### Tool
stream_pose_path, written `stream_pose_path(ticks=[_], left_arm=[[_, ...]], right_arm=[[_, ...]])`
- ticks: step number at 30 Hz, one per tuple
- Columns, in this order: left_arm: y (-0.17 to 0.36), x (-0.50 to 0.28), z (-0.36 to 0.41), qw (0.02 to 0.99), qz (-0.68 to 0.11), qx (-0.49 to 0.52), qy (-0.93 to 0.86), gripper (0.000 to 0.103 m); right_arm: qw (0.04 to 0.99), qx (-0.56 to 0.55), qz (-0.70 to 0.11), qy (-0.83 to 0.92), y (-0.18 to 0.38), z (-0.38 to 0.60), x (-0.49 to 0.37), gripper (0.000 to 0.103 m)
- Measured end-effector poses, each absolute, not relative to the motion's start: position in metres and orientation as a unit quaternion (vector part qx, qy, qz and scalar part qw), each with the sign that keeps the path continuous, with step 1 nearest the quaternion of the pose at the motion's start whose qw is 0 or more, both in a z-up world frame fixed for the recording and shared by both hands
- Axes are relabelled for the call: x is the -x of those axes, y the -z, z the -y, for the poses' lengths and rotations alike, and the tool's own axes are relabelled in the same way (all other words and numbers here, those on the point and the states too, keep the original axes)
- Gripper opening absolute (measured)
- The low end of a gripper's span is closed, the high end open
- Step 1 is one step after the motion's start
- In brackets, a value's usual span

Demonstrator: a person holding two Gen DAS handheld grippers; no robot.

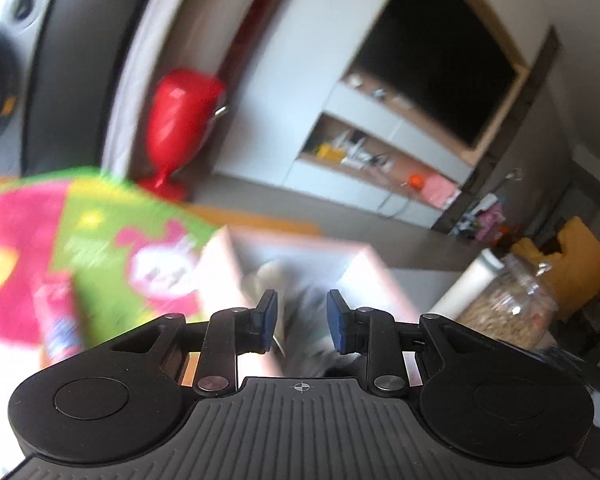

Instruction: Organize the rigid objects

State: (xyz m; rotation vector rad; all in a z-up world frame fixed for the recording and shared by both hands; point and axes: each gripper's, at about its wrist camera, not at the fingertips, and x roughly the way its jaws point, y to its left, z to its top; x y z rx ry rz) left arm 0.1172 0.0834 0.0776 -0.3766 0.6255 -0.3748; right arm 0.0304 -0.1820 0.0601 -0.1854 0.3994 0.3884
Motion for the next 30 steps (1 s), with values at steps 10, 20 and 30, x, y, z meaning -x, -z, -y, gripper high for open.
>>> stream_pose_path(ticks=[10, 20, 30], left_arm=[[-0.053, -0.108, -0.175, 0.931, -0.29, 0.221, -0.03, 0.03], [-0.006, -0.133, -0.138, 0.93, -0.349, 0.108, -0.045, 0.041], [-0.006, -0.083, -0.139, 0.934, -0.346, 0.093, 0.002, 0.031]], right_arm=[[0.946, 0.089, -0.216, -0.226, -0.026, 0.16, 0.007, 0.069], [0.927, 0.109, -0.249, -0.258, -0.003, 0.137, 0.021, 0.069], [0.914, 0.094, -0.299, -0.259, 0.017, 0.14, 0.016, 0.069]])
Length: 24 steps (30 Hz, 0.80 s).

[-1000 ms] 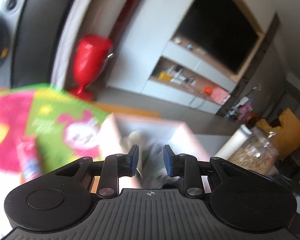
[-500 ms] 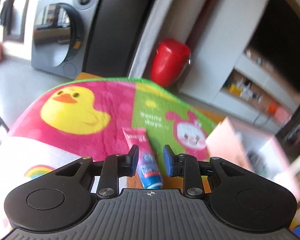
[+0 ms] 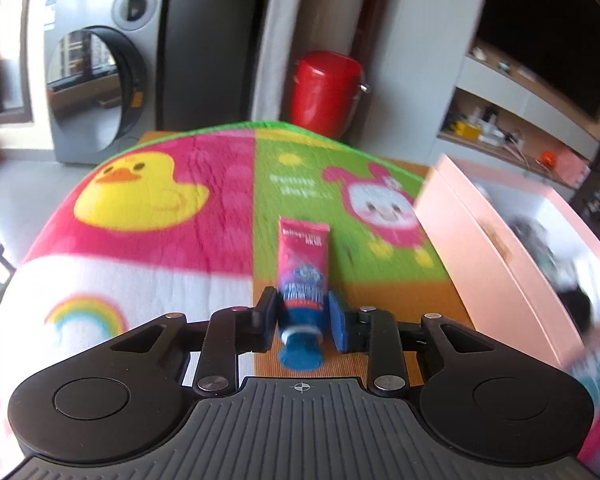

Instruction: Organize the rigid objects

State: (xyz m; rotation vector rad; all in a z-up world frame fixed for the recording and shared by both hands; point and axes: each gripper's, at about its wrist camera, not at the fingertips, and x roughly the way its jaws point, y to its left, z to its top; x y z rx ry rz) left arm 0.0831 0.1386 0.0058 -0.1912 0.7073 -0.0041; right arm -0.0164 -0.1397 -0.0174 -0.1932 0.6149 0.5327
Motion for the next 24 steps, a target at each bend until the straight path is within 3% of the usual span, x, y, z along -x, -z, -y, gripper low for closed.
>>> stream_pose_path(ticks=[9, 18, 19, 22, 24], left_arm=[[-0.008, -0.003, -0.123, 0.928, -0.362, 0.075, 0.048, 0.027], [-0.005, -0.004, -0.127, 0.93, -0.348, 0.108, 0.04, 0.027], [-0.004, -0.003, -0.127, 0.931, -0.346, 0.107, 0.042, 0.027], [-0.006, -0.003, -0.131, 0.928, -0.35, 0.115, 0.048, 0.027], [-0.01, -0.005, -0.137, 0.926, -0.35, 0.134, 0.05, 0.028]], right_arm=[[0.909, 0.085, -0.305, -0.27, 0.017, 0.134, 0.014, 0.069], [0.88, 0.123, -0.283, -0.36, 0.008, 0.079, 0.002, 0.069], [0.879, 0.119, -0.289, -0.361, 0.01, 0.074, -0.003, 0.067], [0.867, 0.109, -0.319, -0.366, 0.015, 0.065, -0.016, 0.033], [0.872, 0.11, -0.321, -0.353, 0.016, 0.069, -0.016, 0.032]])
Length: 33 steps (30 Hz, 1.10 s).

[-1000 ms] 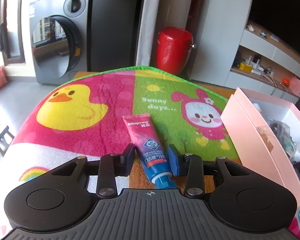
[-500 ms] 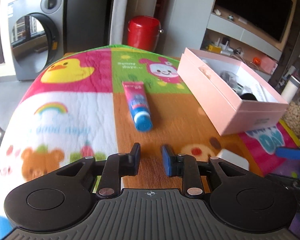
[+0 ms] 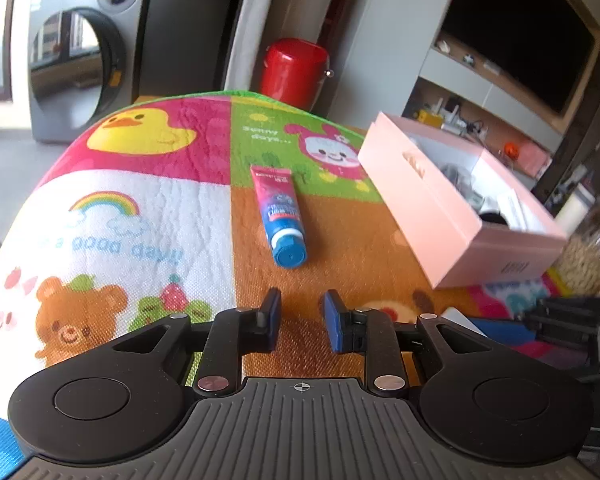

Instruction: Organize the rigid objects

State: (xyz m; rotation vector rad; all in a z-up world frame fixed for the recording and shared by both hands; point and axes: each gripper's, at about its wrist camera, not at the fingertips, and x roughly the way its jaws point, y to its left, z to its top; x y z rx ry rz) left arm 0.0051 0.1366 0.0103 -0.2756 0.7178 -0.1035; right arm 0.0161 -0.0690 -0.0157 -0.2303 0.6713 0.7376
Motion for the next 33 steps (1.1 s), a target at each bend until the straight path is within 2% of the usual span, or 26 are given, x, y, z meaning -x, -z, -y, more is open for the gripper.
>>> stream_pose_path(ticks=[5, 10, 12, 13, 19, 28, 33], left_arm=[[-0.026, -0.028, -0.142, 0.939, -0.315, 0.134, 0.031, 0.028], [-0.02, -0.08, -0.133, 0.939, -0.331, 0.096, 0.015, 0.028], [-0.012, -0.098, -0.128, 0.934, -0.348, 0.081, 0.006, 0.036], [-0.008, -0.104, -0.128, 0.93, -0.36, 0.078, 0.007, 0.036], [-0.006, -0.106, -0.123, 0.932, -0.357, 0.055, 0.003, 0.036], [-0.005, -0.1, -0.117, 0.937, -0.349, 0.02, 0.01, 0.037], [-0.008, -0.077, -0.12, 0.935, -0.35, 0.038, 0.044, 0.035]], right_arm=[[0.892, 0.102, -0.319, -0.302, 0.019, 0.106, -0.006, 0.032], [0.906, 0.096, -0.321, -0.26, 0.023, 0.133, 0.002, 0.032], [0.907, 0.086, -0.321, -0.26, 0.024, 0.138, 0.004, 0.033], [0.908, 0.084, -0.319, -0.259, 0.025, 0.139, 0.005, 0.033], [0.909, 0.074, -0.316, -0.26, 0.027, 0.14, 0.003, 0.037], [0.91, 0.076, -0.314, -0.258, 0.026, 0.138, 0.003, 0.037], [0.911, 0.082, -0.314, -0.256, 0.026, 0.136, 0.002, 0.037]])
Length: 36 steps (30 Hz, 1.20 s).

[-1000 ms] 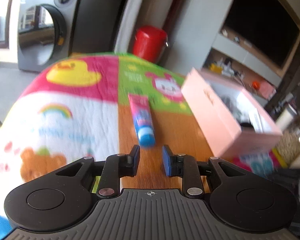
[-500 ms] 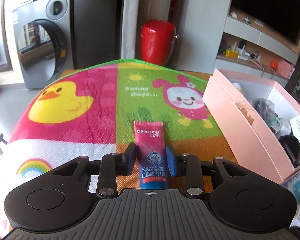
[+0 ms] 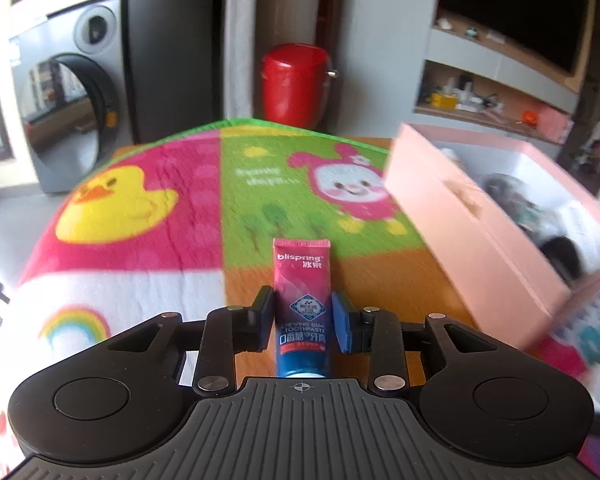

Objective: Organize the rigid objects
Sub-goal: 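Carry the toothpaste with the left tool into the pink box while the right drops the charger plug there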

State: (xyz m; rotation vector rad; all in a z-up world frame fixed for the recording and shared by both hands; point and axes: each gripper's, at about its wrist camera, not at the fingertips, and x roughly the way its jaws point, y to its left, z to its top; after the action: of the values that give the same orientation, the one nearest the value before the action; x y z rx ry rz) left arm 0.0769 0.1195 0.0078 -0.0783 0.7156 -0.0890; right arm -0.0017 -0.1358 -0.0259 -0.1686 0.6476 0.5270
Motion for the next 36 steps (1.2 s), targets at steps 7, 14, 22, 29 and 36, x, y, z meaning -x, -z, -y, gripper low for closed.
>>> stream_pose_path(ticks=[7, 14, 22, 29, 36], left_arm=[[-0.009, 0.008, -0.106, 0.928, -0.349, 0.039, 0.125, 0.035], [-0.022, 0.077, -0.091, 0.928, -0.328, 0.047, 0.167, 0.035], [-0.084, 0.074, -0.075, 0.948, -0.241, 0.048, 0.201, 0.034], [-0.151, 0.021, -0.046, 0.957, -0.166, 0.047, 0.232, 0.007], [-0.177, -0.058, -0.02, 0.961, -0.182, 0.096, 0.185, 0.011]], right_arm=[[0.914, 0.096, -0.298, -0.26, 0.011, 0.133, 0.013, 0.032], [0.926, 0.109, -0.258, -0.254, -0.016, 0.144, 0.039, 0.032], [0.952, 0.09, -0.186, -0.224, -0.059, 0.174, 0.075, 0.032], [0.963, 0.083, -0.163, -0.196, -0.07, 0.192, 0.087, 0.032], [0.964, 0.069, -0.162, -0.2, -0.071, 0.198, 0.087, 0.032]])
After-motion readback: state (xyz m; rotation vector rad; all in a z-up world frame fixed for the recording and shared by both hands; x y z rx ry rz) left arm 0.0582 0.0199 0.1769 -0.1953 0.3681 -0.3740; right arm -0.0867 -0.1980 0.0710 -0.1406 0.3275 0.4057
